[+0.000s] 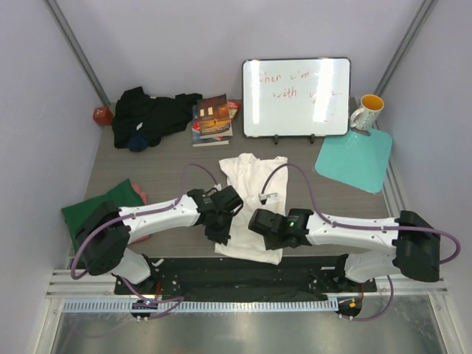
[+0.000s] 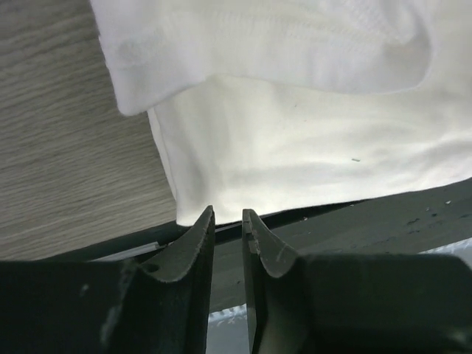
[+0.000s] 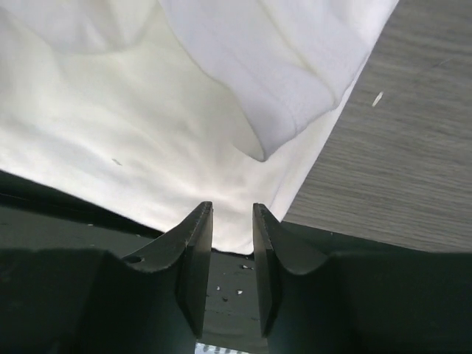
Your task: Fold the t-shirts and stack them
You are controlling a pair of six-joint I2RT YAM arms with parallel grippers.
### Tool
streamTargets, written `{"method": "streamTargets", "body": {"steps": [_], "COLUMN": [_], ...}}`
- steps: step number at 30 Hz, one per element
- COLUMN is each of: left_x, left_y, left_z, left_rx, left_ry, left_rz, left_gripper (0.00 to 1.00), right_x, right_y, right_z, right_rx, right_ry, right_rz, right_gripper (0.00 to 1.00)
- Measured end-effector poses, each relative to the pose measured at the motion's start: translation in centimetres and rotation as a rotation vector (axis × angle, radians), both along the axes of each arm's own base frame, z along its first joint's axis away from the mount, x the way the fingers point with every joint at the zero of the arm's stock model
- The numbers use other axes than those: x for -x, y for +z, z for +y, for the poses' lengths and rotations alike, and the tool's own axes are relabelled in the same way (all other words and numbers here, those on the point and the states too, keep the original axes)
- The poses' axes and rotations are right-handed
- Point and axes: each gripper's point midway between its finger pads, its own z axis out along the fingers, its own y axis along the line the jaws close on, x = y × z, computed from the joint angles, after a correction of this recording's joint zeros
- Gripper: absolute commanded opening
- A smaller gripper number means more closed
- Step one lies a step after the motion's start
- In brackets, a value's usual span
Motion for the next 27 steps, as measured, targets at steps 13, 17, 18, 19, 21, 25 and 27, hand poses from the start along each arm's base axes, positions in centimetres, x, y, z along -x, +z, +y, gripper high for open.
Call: {"method": "streamTargets", "body": {"steps": [13,17,18,19,21,25,27], "left_x": [-3.4,-3.2,-3.1,-3.1,-3.0,-2.8,-2.7], "left_y": [2.6,1.5,1.3,1.2,1.1,0.3,-0.3], "left_z": [-4.1,-4.4,-4.4,-4.4,-4.3,-4.2,-4.1], "left_rx": [0.069,0.058,0.055,0.056,0.056,0.05,0.037], "left_ry": [0.009,0.009,0.009,0.009,0.008,0.007,0.006], "left_rz": [-0.084,-0.054,-0.049,-0.048,-0.043,-0.035,-0.025], "left_gripper": [0.09,0.0,0.0,0.0,0.0,0.0,0.0], "right_x": [-2.7,-2.9,-2.9,-3.0,-3.1,-3.5,-3.8], "right_y": [3.5,2.3,2.1,1.9,1.5,-0.1,-1.2], "right_z": [1.3,1.6,1.6,1.7,1.8,2.3,2.3], "right_rx": [-0.042,-0.012,-0.006,-0.006,-0.001,0.032,0.063], "right_ry": [0.029,0.041,0.041,0.039,0.038,0.056,0.063], "right_rz": [-0.149,-0.139,-0.138,-0.138,-0.138,-0.134,-0.132], "right_gripper": [0.04,0.02,0.01,0.01,0.01,0.01,0.01]}}
